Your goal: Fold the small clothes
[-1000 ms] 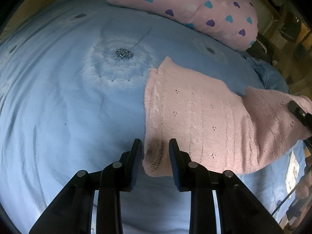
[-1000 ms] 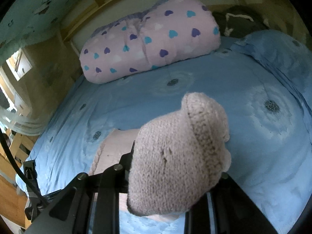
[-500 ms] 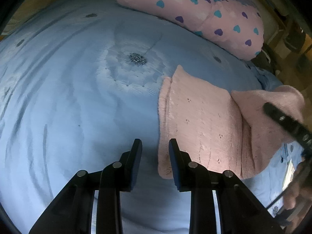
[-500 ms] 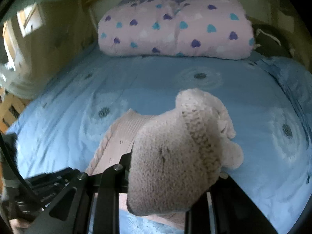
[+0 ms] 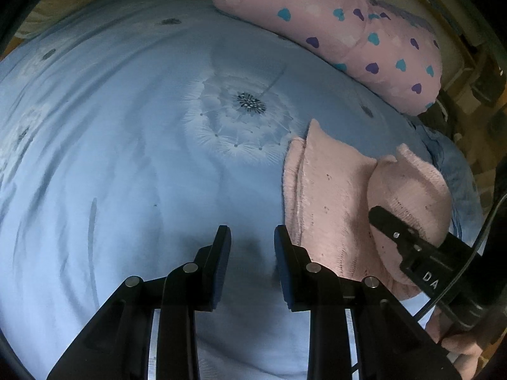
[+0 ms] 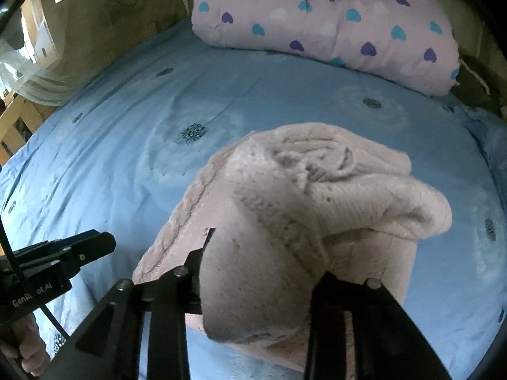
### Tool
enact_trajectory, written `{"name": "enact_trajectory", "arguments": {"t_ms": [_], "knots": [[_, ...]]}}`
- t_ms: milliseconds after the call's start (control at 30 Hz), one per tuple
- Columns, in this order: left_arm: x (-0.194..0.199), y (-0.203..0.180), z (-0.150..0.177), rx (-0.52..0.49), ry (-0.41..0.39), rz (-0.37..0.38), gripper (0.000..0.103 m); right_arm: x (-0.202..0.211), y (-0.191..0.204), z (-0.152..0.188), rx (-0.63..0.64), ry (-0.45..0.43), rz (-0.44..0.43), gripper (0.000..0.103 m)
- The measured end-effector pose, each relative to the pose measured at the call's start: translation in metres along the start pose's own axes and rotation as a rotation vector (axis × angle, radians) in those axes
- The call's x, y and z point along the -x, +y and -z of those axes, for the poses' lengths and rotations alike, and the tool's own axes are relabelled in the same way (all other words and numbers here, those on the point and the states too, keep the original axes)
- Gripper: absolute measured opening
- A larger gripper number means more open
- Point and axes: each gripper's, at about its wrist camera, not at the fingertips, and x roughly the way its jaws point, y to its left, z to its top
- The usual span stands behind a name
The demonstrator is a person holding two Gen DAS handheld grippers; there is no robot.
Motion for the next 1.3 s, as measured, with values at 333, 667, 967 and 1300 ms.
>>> {"name": "enact_trajectory", "arguments": {"t_ms": [333,667,967,1300], "knots": [[-0.004,-0.001,0.002,0.001,0.016,-0.005,0.021,-0.001,0.021,0.002,0.005,0.037,-0.068,0.055],[-0.004,-0.005,0.003,-0.010,0.011,0.005,0.021,0.054,0.029,0.014,0.022,-0.027,-0.146,0.067],[0.008,-0.022,0.011,-0.057,-0.005,0.045,0.021,0.108,0.009,0.038,0.053,-0.077,-0.110,0.072],[0.019,-0.058,0.026,-0.148,-0.007,0.049,0.021,0.122,-0.068,0.073,-0.074,-0.079,-0.033,0.073]]}}
